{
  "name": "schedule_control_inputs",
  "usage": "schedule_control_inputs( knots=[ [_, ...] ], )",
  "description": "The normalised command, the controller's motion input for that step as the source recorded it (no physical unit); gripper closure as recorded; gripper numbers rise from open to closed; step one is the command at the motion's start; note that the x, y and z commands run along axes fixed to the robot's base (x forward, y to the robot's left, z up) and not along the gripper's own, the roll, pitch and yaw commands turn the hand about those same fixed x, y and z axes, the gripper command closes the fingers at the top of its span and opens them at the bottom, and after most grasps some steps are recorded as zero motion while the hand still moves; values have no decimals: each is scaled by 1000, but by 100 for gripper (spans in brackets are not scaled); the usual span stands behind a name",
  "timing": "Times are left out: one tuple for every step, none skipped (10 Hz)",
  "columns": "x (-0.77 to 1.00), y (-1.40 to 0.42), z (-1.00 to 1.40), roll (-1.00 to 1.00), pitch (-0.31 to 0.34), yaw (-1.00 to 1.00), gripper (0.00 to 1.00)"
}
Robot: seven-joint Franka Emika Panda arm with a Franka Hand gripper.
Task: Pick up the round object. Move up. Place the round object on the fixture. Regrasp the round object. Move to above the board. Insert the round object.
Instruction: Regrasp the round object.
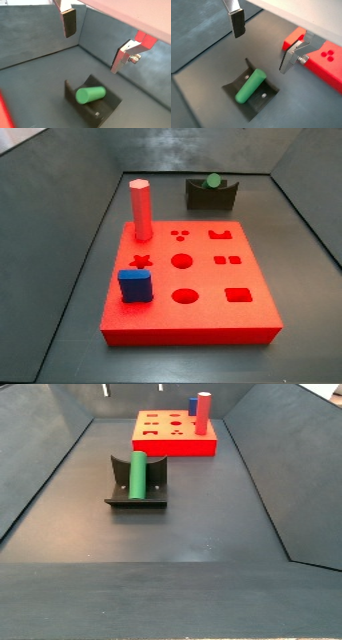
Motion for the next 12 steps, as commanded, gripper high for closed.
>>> schedule_control_inputs(
  knots=[
    [9, -19, 4, 1000, 15, 14, 0],
    [24, -24, -5, 1000, 26, 17, 0],
    [35, -26, -8, 1000, 37, 20, 0],
    [47, -28, -6, 1000, 50, 25, 0],
    [61, -30, -10, 1000, 67, 31, 0],
    [79, -32, -14, 1000, 98, 46, 0],
    [88, -38, -12, 1000, 128, 60, 0],
    [97, -39, -13, 1000, 174, 97, 0],
    [98, -42, -18, 894, 177, 110, 0],
    [100, -42, -17, 645, 160, 143, 0],
    [97, -44, -17, 459, 143, 163, 0],
    [95, -36, -11, 291, 123, 180, 0]
  ],
)
